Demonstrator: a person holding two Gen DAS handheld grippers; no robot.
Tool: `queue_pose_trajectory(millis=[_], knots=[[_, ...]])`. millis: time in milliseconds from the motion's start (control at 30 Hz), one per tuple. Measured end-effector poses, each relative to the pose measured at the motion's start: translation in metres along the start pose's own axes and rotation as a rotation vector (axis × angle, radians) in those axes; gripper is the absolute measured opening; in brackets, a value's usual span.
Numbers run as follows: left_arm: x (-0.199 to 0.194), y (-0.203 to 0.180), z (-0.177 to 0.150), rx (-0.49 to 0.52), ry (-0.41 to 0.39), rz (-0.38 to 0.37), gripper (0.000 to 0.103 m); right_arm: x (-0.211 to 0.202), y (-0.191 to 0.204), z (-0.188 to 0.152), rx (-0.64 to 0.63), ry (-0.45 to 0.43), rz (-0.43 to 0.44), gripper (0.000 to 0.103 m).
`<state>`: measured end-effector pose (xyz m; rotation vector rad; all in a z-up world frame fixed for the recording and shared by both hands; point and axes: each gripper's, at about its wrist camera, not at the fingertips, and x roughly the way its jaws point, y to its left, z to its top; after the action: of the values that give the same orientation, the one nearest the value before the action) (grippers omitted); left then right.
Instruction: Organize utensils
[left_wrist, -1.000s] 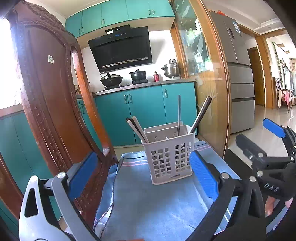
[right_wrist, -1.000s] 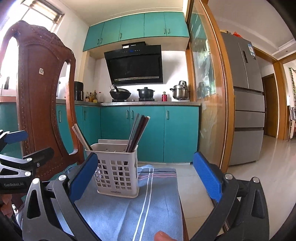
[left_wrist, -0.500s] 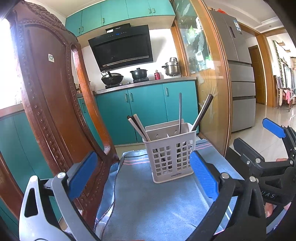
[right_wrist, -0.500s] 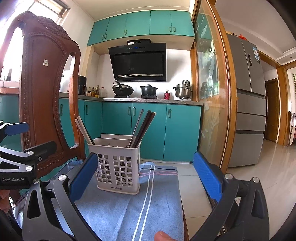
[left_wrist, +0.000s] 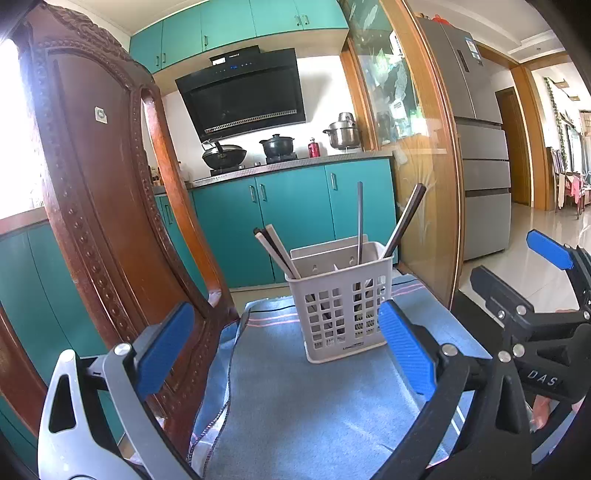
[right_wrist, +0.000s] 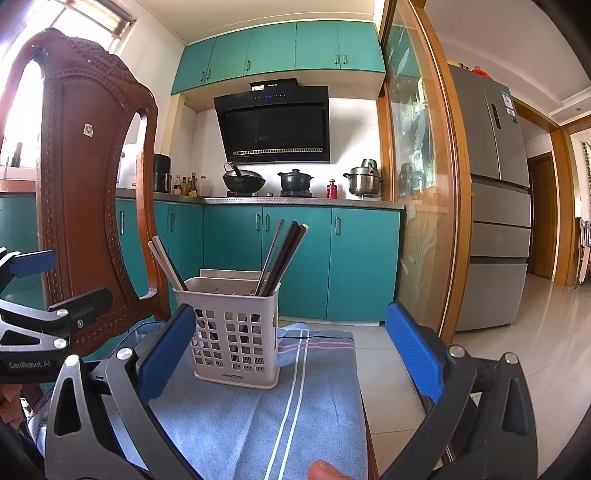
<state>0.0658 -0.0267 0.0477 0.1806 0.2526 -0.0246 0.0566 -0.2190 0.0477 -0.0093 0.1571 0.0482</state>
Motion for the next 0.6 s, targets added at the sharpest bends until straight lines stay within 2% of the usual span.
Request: queue_pose_trajectory(millis=[600], knots=[[0.0026,-0.0055,-0.0021,0.011,0.005,0.001,0.1,-0.0002,0.0014,-0.0015,-0.001,0.004,-0.002,0.1]])
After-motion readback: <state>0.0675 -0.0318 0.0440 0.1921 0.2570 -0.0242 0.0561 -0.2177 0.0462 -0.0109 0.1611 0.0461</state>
